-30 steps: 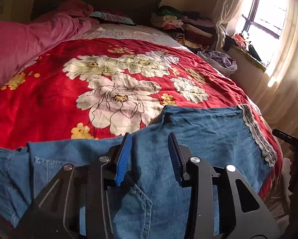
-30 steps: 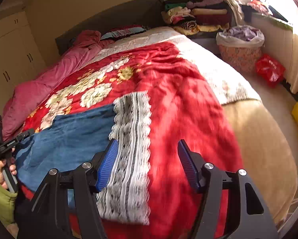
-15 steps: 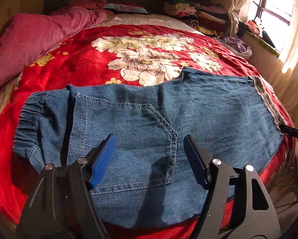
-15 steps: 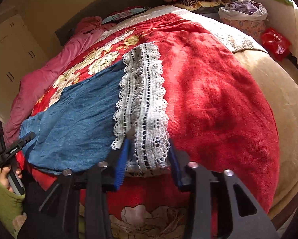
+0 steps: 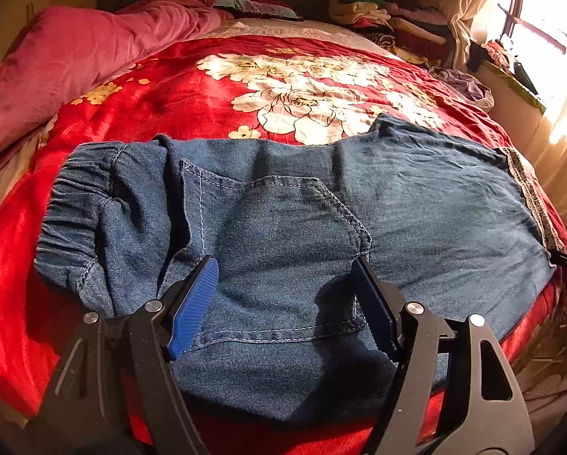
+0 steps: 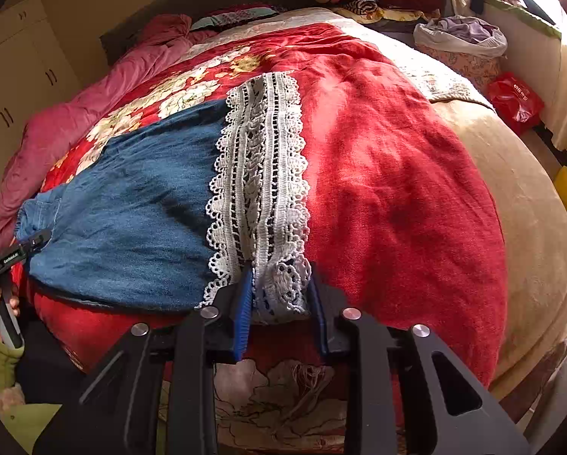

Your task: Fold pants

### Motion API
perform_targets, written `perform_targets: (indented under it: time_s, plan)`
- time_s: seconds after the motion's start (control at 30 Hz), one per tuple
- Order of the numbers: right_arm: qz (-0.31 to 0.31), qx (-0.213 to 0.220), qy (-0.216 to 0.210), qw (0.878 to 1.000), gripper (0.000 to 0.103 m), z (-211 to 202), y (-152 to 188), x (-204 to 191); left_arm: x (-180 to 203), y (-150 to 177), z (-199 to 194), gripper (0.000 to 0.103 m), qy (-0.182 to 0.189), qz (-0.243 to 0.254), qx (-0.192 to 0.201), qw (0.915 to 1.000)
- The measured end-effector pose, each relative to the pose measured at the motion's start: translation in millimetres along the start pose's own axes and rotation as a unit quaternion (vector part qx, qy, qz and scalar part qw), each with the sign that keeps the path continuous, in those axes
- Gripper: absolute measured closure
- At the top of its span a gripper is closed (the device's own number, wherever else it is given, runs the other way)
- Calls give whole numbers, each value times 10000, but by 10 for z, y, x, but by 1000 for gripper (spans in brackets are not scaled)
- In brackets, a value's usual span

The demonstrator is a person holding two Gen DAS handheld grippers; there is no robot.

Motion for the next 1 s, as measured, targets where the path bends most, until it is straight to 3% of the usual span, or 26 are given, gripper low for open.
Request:
perform_targets:
  time_s: [0.13, 0.27, 0.33, 0.43, 0.67, 0.83, 1.0]
  plan:
    - [48, 214, 197, 9996, 55, -212, -62, 26, -6, -35, -156, 36, 110, -95, 190, 9997]
    - [-175, 585, 403, 9973, 55, -437, -191, -80, -17, -100, -404, 34, 167, -171, 452, 9987]
    - [-259, 767, 323, 9962, 44, -511, -266, -194, -3, -137, -494, 32, 130, -136, 554, 9983]
    - [-601, 888, 188, 9941, 42, -510, -350, -452, 77, -182, -575, 29, 90, -20, 678, 9977]
    - [-1112, 741, -227, 9908, 33, -163, -429, -1026, 541, -282, -502, 29, 292, 534, 626, 9962]
    - [-1317, 591, -201, 9893, 29, 94, -505, -1251, 833, -303, -236, 26, 267, 958, 405, 9942]
    - [-1513, 446, -66, 9875, 29, 312, -526, -1338, 867, -215, 61, 25, 236, 1035, 120, 9943]
Point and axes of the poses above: each gripper's, at about its wrist camera, not at the fingertips, and z roughly the way its jaws point, x to its right, y to its underside, the point moved 5 cm from there along z, roughly the way its jaws point, and after that the axes turned 6 degrees about -y, right-handed, at the moved point
